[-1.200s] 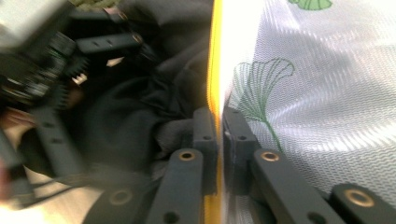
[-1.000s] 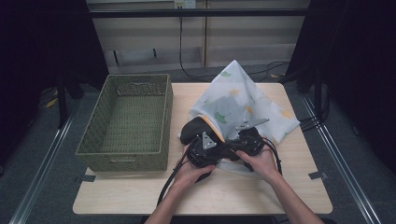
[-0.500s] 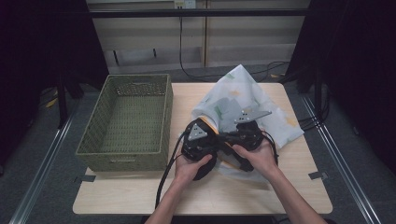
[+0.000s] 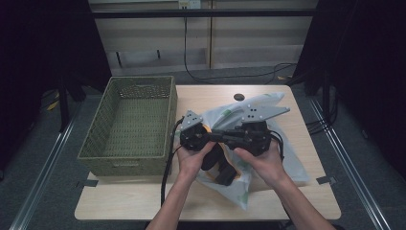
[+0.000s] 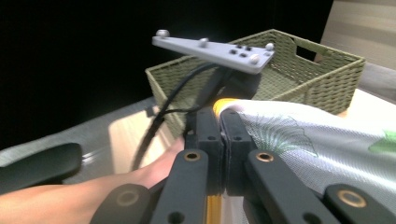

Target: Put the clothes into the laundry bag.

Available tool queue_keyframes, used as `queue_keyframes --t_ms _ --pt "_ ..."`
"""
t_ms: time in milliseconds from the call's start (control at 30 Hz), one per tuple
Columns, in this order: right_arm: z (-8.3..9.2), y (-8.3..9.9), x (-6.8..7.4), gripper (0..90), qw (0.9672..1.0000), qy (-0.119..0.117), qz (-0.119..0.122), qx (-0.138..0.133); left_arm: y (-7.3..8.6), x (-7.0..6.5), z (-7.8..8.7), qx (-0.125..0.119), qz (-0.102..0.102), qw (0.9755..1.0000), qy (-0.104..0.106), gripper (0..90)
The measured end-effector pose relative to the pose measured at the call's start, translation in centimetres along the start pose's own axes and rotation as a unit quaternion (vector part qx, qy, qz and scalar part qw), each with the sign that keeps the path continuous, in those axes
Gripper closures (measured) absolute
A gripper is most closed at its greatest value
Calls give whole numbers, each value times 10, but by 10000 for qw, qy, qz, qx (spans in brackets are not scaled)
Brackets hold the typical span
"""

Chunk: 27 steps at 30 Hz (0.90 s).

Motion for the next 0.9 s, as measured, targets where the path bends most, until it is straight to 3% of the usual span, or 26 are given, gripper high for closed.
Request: queue_keyframes --t_ms 133,200,233,267,300,367,467,600,633,800,900 --pt "10 16 -2 892 9998 110 -164 96 21 6 -7 197 -248 9993 -215 720" --pt "14 34 -13 892 9986 257 -419 199 40 12 -13 407 -225 9986 -240 706" --pt "16 55 -22 892 9969 304 -639 349 58 13 -19 609 -304 9976 -137 695" --pt "16 55 -22 892 9969 304 -639 349 58 13 -19 609 -304 9976 -137 686" --pt "19 73 -28 891 9951 370 -763 510 72 10 -23 728 -481 9961 -116 671" --pt "25 86 -35 891 9932 433 -901 591 80 10 -25 833 -463 9954 -116 626" --pt "32 102 -42 890 9910 517 -1038 673 84 10 -27 891 -321 9954 -137 507" --pt "37 112 -46 890 9893 629 -1063 772 86 9 -24 1152 -438 9923 -106 408" --pt "40 115 -50 890 9888 694 -1075 767 85 8 -22 1188 -435 9919 -78 328" --pt "44 116 -56 890 9880 818 -1080 743 72 5 0 1231 -511 9910 150 237" --pt "46 117 -59 889 9875 896 -1064 741 66 2 18 1085 -587 9920 285 196"
Point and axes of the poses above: each handheld gripper's, and its own axes: z roughly backward along the jaws, y roughly out of its underside, x roughly to its left, the point moved 4 cm from there along -z, roughly forward along the jaws, and after that the axes turned 13 degrees about -x, right-handed, at the moved point
